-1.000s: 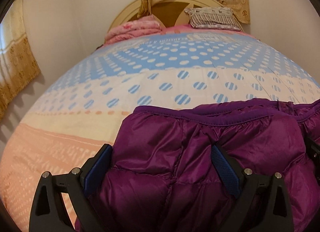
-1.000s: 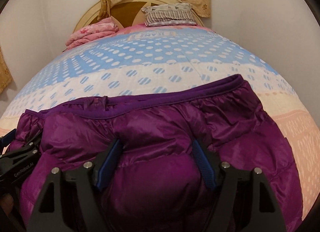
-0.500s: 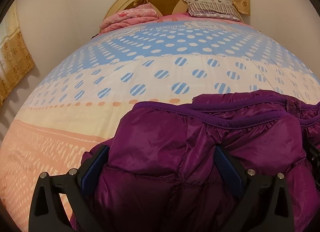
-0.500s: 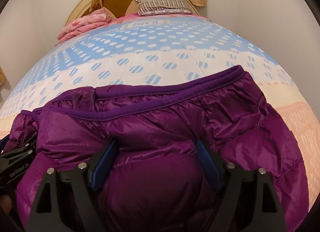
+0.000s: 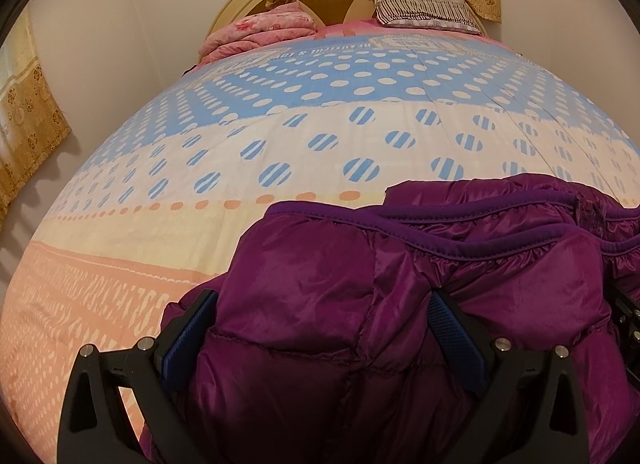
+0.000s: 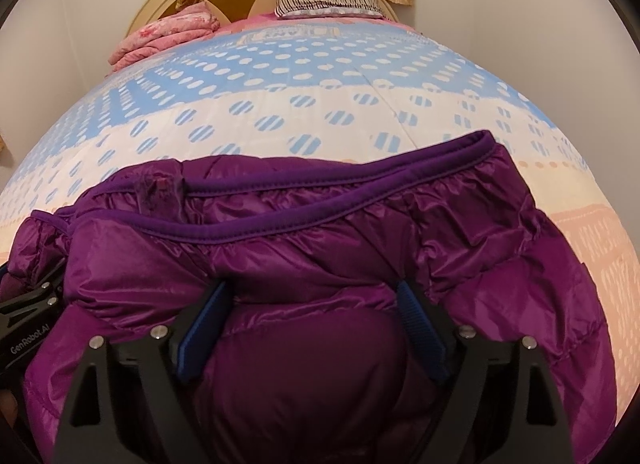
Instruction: Fold large clothes
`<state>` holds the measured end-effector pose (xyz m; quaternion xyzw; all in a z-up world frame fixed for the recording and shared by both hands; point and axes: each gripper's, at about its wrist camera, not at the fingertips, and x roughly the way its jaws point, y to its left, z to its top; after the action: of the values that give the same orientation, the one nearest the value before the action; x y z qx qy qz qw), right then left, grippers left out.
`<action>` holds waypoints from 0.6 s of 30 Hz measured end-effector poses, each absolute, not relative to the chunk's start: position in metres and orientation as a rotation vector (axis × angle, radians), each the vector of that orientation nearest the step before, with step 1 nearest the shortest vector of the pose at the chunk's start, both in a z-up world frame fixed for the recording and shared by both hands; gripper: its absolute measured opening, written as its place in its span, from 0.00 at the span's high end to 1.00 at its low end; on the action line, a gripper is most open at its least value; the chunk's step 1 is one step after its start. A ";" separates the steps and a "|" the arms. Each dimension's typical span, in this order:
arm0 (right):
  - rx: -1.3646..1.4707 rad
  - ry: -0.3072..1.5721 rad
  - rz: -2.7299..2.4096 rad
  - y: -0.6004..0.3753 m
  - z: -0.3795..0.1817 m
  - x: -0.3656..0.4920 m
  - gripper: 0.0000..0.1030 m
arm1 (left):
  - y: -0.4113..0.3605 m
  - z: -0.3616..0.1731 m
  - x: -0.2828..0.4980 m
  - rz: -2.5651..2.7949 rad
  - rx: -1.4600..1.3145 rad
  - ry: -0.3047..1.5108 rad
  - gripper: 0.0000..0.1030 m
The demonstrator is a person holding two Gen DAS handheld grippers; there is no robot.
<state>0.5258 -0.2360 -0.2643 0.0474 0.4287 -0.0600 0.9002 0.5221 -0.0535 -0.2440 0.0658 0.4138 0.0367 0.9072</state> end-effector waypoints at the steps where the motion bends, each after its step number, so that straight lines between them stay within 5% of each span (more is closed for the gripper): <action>1: 0.096 0.892 -0.123 -0.236 -0.264 0.526 0.15 | -0.052 -0.242 0.522 0.072 0.132 0.860 0.01; 9: 0.028 0.760 -0.070 -0.207 -0.221 0.463 0.15 | -0.047 -0.187 0.441 0.010 0.047 0.705 0.01; 18: 0.013 0.792 -0.070 -0.199 -0.258 0.454 0.10 | -0.064 -0.228 0.439 0.053 0.118 0.733 0.01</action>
<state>0.4536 -0.1993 -0.2579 0.0063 0.3856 -0.0342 0.9220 0.4388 -0.0643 -0.2285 0.0575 0.3580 0.0259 0.9316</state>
